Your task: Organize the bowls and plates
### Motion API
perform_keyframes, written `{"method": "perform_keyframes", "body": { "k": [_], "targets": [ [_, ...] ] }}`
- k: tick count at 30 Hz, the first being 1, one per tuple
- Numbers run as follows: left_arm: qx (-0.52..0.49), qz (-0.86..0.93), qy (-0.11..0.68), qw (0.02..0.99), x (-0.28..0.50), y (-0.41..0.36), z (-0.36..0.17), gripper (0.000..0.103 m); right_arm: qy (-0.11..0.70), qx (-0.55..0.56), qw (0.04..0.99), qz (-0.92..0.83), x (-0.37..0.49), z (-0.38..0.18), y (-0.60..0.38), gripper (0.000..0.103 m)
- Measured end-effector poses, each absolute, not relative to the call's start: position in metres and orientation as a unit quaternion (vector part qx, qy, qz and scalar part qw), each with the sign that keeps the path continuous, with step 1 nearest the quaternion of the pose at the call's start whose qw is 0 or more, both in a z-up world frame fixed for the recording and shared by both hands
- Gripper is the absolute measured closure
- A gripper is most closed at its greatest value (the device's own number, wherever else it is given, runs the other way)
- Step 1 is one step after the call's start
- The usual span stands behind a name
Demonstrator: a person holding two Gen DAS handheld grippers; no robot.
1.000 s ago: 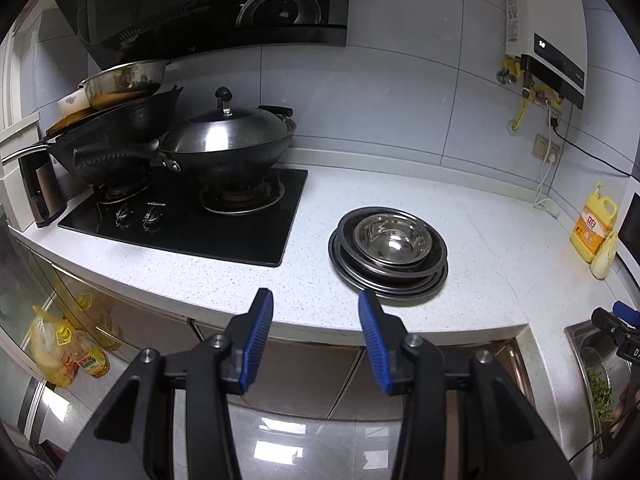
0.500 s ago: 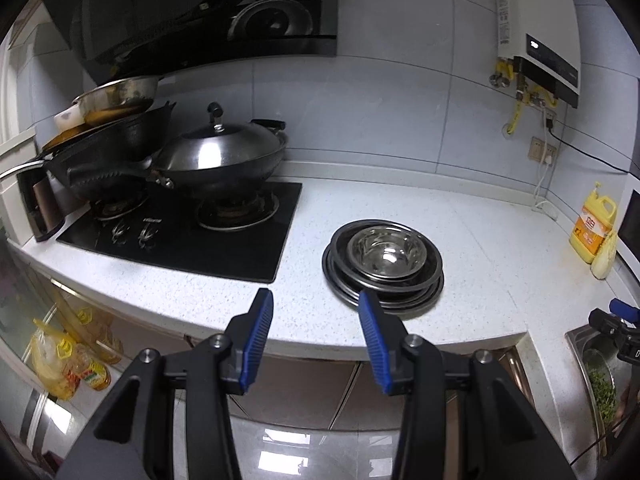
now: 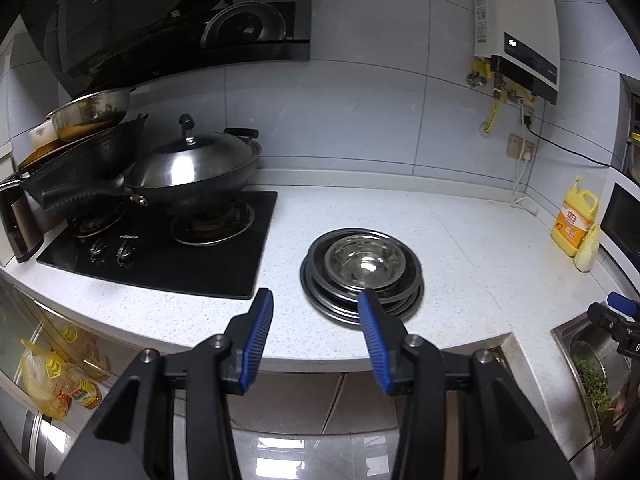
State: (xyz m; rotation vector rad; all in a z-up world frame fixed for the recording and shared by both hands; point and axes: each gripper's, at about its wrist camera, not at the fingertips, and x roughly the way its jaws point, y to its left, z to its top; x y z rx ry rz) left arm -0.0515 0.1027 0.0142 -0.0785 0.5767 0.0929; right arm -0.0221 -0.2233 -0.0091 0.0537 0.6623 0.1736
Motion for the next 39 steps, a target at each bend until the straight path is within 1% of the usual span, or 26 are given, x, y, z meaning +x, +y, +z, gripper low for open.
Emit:
{"method": "perform_keyframes", "body": {
  "k": [10,39],
  "targets": [
    [-0.038,0.036,0.28,0.958,-0.052,0.091,0.016,0.061,0.322,0.027,0.944,0.067,-0.025,-0.003,-0.245,0.001],
    [-0.029,0.032,0.305,0.951,-0.059,0.078,0.005,0.061,0.333,0.014,0.938,0.094,-0.02,-0.01,-0.236,0.001]
  ]
}}
